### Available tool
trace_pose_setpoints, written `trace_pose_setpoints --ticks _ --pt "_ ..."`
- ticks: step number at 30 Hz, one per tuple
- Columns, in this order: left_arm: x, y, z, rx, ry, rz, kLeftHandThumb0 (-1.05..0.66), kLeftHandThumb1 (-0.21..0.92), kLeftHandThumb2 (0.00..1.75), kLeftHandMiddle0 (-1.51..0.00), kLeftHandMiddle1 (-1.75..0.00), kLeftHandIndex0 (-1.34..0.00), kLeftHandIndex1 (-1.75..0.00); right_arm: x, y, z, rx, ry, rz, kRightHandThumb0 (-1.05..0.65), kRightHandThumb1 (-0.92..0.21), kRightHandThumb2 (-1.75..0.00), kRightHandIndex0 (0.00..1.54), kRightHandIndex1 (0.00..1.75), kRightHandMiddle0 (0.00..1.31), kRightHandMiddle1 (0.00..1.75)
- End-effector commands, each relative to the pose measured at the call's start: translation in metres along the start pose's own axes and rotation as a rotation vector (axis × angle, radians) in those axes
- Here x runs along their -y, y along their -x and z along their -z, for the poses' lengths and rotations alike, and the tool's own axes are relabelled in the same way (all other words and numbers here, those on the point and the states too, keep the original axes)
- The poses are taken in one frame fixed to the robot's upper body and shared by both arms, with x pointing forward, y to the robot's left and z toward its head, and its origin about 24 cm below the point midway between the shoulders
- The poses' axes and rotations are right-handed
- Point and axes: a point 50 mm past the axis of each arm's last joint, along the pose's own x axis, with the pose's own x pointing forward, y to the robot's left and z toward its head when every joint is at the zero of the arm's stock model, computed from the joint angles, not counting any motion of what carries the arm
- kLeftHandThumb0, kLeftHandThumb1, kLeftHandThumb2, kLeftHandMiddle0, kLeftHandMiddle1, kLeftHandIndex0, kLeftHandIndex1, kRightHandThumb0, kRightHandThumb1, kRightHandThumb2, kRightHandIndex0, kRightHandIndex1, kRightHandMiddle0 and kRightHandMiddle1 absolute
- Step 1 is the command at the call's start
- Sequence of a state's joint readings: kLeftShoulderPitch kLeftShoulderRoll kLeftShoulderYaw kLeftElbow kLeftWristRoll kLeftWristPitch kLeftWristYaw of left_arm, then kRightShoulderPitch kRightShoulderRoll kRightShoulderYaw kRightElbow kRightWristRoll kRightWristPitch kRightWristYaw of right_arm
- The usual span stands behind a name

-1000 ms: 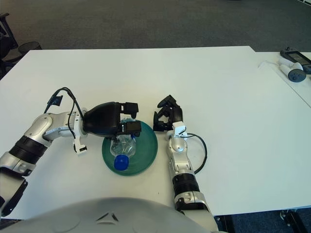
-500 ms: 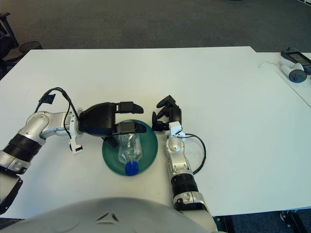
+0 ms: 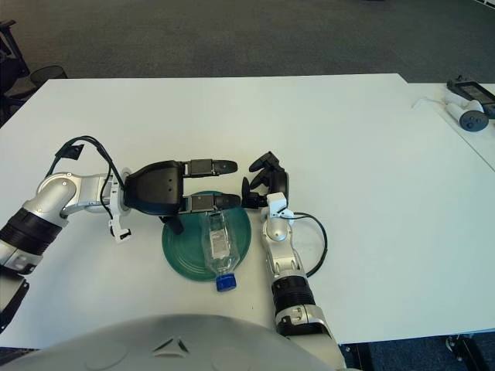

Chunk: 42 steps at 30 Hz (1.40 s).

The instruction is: Put the bottle into the plate.

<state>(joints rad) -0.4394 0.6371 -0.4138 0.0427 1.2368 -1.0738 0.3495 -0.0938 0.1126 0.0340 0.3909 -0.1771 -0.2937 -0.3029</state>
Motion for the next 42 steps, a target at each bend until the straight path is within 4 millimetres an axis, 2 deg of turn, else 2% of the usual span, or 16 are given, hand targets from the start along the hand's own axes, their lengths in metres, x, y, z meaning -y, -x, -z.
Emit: trace_pose_setpoints --ticks 1,13,22,24,26,27,29,30,31,33,34,35,36,38,42 --pt "-0.003 -0.001 0.004 0.006 -0.041 0.010 -1.03 0.92 0.42 0.00 0.00 0.00 0.00 0.005 0.012 0.023 -0.130 0.030 0.013 0.00 -0.02 -1.66 0.80 1.75 0.63 1.75" --pt "-0.002 0.000 0.006 -0.033 -0.127 0.001 -1.05 0.92 0.48 0.00 0.00 0.00 0.00 0.006 0.012 0.023 -0.138 0.040 0.027 0.00 -0.07 -1.59 0.78 1.72 0.58 1.75" --pt "-0.001 0.004 0.012 -0.070 -0.191 -0.041 -1.05 0.92 0.67 0.00 0.00 0.00 0.00 0.004 0.013 0.019 -0.091 0.019 0.023 0.00 -0.06 -1.60 0.82 1.69 0.59 1.75" --pt "-0.007 0.009 0.026 -0.143 -0.115 -0.101 -1.04 0.92 0.70 0.00 0.00 0.00 0.00 0.004 0.013 0.020 -0.082 0.021 0.018 0.00 -0.05 -1.61 0.82 1.69 0.59 1.75" --pt "-0.012 0.014 0.039 -0.242 0.018 -0.209 -0.95 0.92 0.73 -0.06 -0.03 -0.04 -0.03 0.003 0.014 0.023 -0.098 0.013 0.002 0.00 -0.05 -1.61 0.82 1.69 0.59 1.75" --pt "-0.013 0.016 0.043 -0.282 0.078 -0.263 -0.91 0.92 0.73 -0.13 -0.03 -0.04 -0.14 0.004 0.014 0.025 -0.109 0.007 -0.008 0.00 -0.04 -1.62 0.82 1.69 0.59 1.75" --pt "-0.015 0.021 0.055 -0.390 0.180 -0.409 -0.82 0.92 0.71 -0.30 -0.06 -0.03 -0.50 0.005 0.014 0.030 -0.136 -0.009 -0.032 0.00 -0.03 -1.63 0.83 1.69 0.60 1.75" --pt "-0.016 0.023 0.062 -0.432 0.210 -0.471 -0.76 0.92 0.68 -0.39 -0.15 -0.02 -0.73 0.006 0.014 0.032 -0.145 -0.018 -0.039 0.00 -0.03 -1.63 0.84 1.69 0.60 1.75" --pt "-0.017 0.025 0.066 -0.458 0.230 -0.511 -0.71 0.92 0.65 -0.41 -0.35 -0.04 -0.94 0.006 0.014 0.033 -0.150 -0.024 -0.044 0.00 -0.03 -1.63 0.84 1.68 0.60 1.75" --pt "-0.019 0.034 0.077 -0.559 0.291 -0.679 -0.61 0.92 0.59 -0.41 -0.67 -0.08 -1.21 0.005 0.015 0.033 -0.158 -0.048 -0.057 0.00 -0.02 -1.63 0.84 1.68 0.61 1.75" --pt "-0.020 0.038 0.079 -0.606 0.326 -0.769 -0.52 0.92 0.55 -0.39 -0.93 -0.14 -1.39 0.005 0.014 0.033 -0.159 -0.059 -0.062 0.00 -0.02 -1.63 0.85 1.68 0.61 1.75" --pt "-0.020 0.041 0.080 -0.634 0.350 -0.827 -0.49 0.90 0.56 -0.39 -1.08 -0.17 -1.45 0.005 0.014 0.033 -0.159 -0.066 -0.065 0.00 -0.02 -1.63 0.85 1.68 0.61 1.75" --pt "-0.020 0.045 0.081 -0.676 0.394 -0.910 -0.45 0.86 0.61 -0.37 -1.32 -0.21 -1.55 0.004 0.014 0.032 -0.158 -0.074 -0.067 0.00 -0.02 -1.63 0.85 1.68 0.61 1.75" --pt "-0.018 0.052 0.084 -0.774 0.478 -1.067 -0.42 0.73 0.78 -0.47 -1.57 -0.31 -1.66 0.004 0.014 0.031 -0.152 -0.084 -0.068 0.00 -0.03 -1.63 0.84 1.69 0.60 1.75" --pt "-0.011 0.073 0.092 -0.992 0.637 -1.335 -0.41 0.57 0.99 -0.73 -1.70 -0.42 -1.72 0.004 0.014 0.030 -0.146 -0.092 -0.067 0.00 -0.05 -1.62 0.82 1.70 0.59 1.75"
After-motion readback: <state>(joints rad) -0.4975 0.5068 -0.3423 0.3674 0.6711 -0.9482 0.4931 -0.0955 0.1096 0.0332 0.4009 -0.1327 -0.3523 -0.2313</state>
